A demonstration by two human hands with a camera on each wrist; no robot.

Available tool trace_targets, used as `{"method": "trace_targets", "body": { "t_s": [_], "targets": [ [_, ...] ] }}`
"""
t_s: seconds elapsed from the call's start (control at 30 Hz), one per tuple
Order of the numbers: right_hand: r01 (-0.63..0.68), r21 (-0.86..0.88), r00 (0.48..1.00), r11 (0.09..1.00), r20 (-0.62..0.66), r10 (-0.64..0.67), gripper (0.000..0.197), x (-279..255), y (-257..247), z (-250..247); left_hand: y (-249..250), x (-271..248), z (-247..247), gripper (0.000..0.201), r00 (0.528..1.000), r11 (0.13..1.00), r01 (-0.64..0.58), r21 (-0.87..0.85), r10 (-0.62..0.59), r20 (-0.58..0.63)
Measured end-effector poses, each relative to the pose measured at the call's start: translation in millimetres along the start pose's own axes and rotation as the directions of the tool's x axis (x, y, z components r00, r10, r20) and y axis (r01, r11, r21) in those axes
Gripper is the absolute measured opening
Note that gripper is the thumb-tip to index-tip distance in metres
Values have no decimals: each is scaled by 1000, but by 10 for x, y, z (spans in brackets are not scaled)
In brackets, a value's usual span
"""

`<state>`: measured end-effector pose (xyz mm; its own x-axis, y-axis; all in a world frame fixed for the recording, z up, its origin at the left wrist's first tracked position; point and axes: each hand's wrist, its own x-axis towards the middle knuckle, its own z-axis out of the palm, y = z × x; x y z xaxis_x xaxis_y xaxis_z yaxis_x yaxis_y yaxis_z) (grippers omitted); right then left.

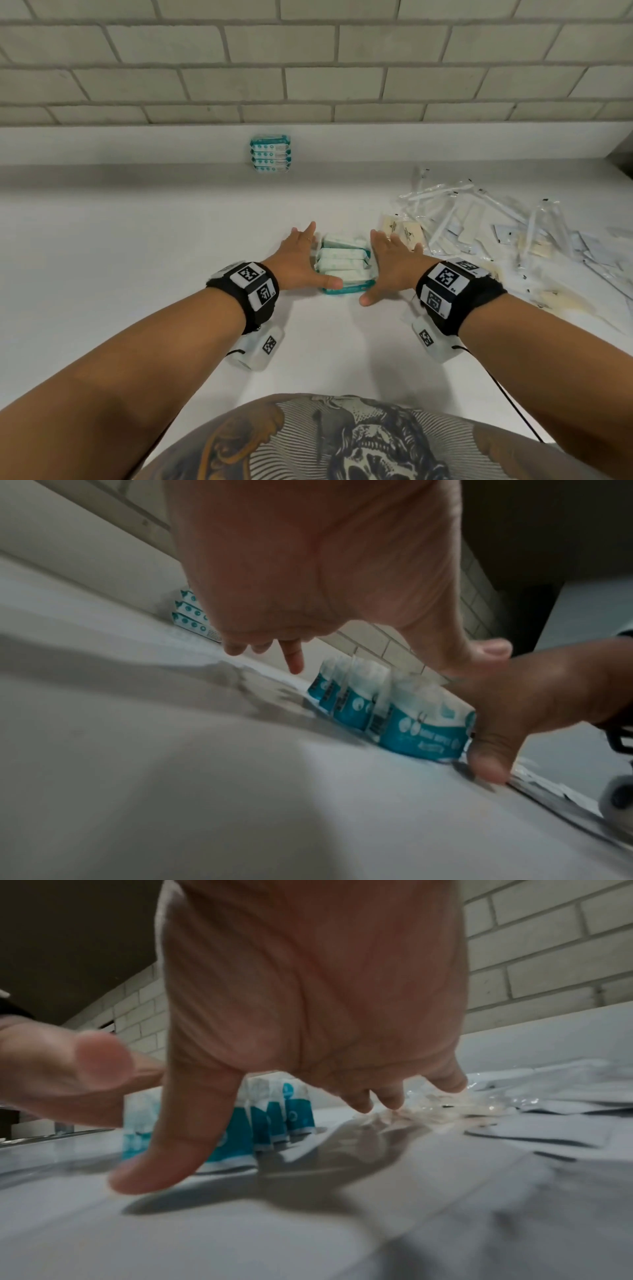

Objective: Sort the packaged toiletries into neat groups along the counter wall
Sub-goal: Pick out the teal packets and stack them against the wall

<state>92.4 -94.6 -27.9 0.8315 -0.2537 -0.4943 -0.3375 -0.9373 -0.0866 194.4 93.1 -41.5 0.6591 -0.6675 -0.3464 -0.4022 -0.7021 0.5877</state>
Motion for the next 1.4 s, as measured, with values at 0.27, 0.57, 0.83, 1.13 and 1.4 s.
{"method": "trace_targets", "body": {
  "t_s": [0.27, 0.57, 0.83, 1.13, 1.4],
  "targets": [
    [49, -38, 999, 998, 6, -49, 129, 33, 63, 76, 70, 12, 128, 134, 997, 958, -28, 285, 7, 73],
    [51, 70, 999, 996, 10, -52, 131, 63, 145, 44, 49, 43, 142, 142, 994, 929, 63, 366, -93, 65],
    [72, 50, 997, 996, 21, -74, 131, 101, 108, 117, 118, 59, 220, 141, 995, 923, 37, 383, -71, 75],
    [126, 92, 992, 988, -26, -124, 132, 57, 152, 83, 98, 13, 189, 134, 997, 953, 52, 300, -67, 39],
    [273, 145, 951, 951, -189, -245, 107, -6, 26, -36, 106, 73, 173, 111, 996, 989, -83, 125, 86, -23]
  ]
}}
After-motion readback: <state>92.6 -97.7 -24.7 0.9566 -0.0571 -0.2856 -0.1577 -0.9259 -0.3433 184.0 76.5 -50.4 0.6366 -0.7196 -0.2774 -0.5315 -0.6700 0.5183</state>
